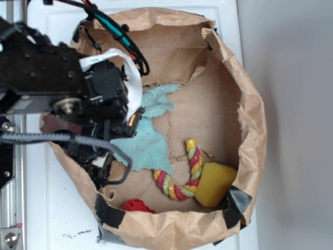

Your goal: Grab the green ball.

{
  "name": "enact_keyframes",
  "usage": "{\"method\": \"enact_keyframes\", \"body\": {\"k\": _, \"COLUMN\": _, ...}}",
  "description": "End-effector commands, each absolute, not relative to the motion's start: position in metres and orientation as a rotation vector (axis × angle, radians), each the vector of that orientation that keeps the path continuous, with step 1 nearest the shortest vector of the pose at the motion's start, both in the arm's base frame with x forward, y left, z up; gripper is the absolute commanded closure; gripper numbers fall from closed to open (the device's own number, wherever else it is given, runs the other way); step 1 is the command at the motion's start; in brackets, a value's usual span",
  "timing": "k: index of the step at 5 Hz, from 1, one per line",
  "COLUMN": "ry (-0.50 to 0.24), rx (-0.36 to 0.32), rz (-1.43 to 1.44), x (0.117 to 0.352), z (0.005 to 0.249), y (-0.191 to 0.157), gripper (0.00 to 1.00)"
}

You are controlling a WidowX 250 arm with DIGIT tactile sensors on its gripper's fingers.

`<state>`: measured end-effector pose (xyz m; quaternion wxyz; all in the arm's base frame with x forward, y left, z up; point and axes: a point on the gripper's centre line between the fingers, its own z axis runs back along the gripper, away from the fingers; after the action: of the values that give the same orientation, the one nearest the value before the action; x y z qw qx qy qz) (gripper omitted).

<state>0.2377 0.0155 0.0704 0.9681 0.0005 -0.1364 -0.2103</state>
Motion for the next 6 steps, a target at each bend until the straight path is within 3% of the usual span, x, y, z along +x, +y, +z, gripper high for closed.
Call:
{"method": "enact_keyframes", "body": {"k": 1, "ry": -0.318, "rx": 0.022, "rz": -0.424, "x": 0.256, "z": 0.078, "y": 0.011, "gripper": 0.00}}
{"method": "enact_keyframes", "body": {"k": 3, "ry": -0.300, "rx": 0.073, "rz": -0.397, "x": 0.279, "z": 0.059, "y": 0.018, "gripper": 0.00}}
{"method": "enact_keyframes", "body": {"k": 5, "ry": -0.166, "rx": 0.234, "rz": -0.421, "x": 0.273, "z": 0.026, "y": 0.048, "gripper": 0.00}}
{"method": "enact_keyframes", "body": {"k": 6, "ry": -0.170, "rx": 0.240, "rz": -0.430, "x": 0.272, "z": 0.026, "y": 0.048, "gripper": 0.20}}
